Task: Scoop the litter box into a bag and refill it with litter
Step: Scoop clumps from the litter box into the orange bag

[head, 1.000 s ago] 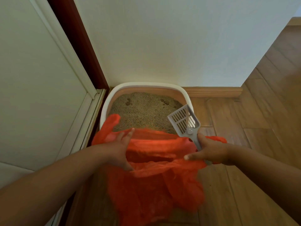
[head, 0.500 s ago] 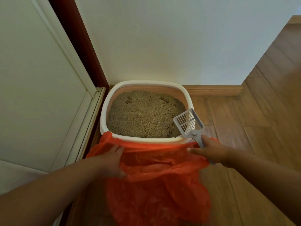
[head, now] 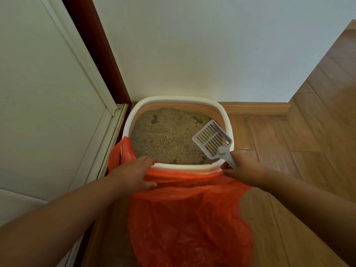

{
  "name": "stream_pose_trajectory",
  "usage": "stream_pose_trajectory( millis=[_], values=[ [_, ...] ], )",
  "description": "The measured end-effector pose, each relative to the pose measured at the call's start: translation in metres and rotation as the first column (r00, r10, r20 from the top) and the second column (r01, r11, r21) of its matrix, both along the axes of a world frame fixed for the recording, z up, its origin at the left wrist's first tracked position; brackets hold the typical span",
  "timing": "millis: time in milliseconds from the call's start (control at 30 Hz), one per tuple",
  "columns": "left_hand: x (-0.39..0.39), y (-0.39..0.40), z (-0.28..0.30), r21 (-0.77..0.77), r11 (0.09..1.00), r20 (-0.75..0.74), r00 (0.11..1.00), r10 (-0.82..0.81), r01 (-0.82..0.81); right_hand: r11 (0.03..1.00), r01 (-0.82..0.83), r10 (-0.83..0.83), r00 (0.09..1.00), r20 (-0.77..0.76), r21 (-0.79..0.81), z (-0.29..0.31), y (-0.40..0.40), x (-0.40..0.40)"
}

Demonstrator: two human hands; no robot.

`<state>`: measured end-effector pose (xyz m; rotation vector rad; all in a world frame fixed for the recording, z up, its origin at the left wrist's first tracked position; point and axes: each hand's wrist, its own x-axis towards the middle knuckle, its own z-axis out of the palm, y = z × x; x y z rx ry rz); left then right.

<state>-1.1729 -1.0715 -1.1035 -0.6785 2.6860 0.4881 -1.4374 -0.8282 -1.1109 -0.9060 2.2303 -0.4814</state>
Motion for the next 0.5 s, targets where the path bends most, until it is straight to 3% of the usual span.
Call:
stream_pose_trajectory(
  millis=[133,233,333,500],
  values=[
    [-0.008,-0.016,0.009,-0.254,0.966,0.017,0.999,-0.049,0.052,1.000,0.009,-0.008,0.999,-0.033,0.005,0.015,-0.020,-0.001],
    [-0.010,-0.029,0.018,-0.344,0.937,-0.004,0.998,0.064,-0.061,0.999,0.000,0.000,1.000,-0.014,-0.043,0.038,-0.045,0.000],
    [-0.012,-0.039,0.027,-0.429,0.901,-0.067,0.997,0.044,-0.069,0.996,-0.092,0.092,0.995,-0.034,-0.021,0.062,-0.068,0.004],
    [-0.030,-0.043,0.044,-0.358,0.923,-0.048,0.990,0.133,-0.141,0.992,-0.108,0.107,0.994,-0.019,-0.058,0.077,-0.099,0.007]
  ],
)
